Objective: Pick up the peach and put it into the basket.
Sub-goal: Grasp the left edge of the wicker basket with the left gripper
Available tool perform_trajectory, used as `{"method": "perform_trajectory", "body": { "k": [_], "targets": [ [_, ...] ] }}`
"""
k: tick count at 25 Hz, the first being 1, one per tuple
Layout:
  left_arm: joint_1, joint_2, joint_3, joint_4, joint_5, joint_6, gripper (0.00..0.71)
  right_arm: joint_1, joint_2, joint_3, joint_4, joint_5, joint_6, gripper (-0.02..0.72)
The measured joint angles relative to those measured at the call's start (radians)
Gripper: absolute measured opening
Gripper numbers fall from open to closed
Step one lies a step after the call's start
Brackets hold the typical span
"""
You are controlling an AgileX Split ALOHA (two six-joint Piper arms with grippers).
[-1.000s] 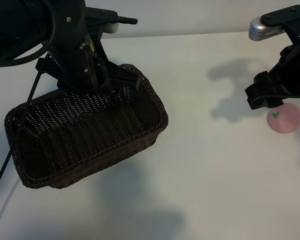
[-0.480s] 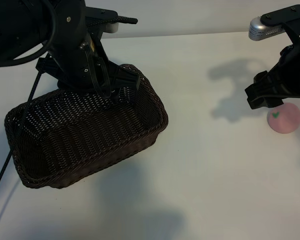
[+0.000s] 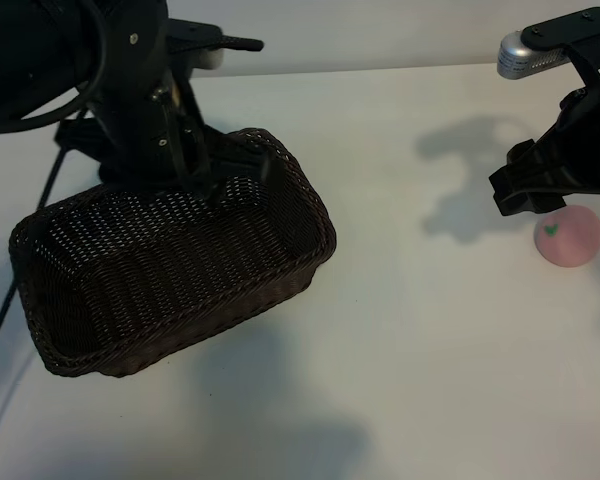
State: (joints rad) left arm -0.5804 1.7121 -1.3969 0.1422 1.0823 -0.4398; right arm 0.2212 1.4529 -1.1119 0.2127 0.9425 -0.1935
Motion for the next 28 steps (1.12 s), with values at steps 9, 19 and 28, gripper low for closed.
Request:
{"method": "perform_trajectory", "body": {
  "k": [9, 19, 28],
  "targets": [
    [0.0, -0.109, 0.137, 0.095, 0.051, -0.135, 0.563, 0.0, 0.0, 0.0, 0.0, 0.0, 0.0, 0.595],
    [0.172, -0.388, 0.507, 0.143, -0.076, -0.361, 0.526, 0.0, 0.0, 0.0, 0.001, 0.0, 0.0, 0.595],
    [0.387, -0.481, 0.638, 0.0, -0.226, -0.276, 0.525, 0.0, 0.0, 0.0, 0.019, 0.0, 0.0, 0.595]
  ]
}}
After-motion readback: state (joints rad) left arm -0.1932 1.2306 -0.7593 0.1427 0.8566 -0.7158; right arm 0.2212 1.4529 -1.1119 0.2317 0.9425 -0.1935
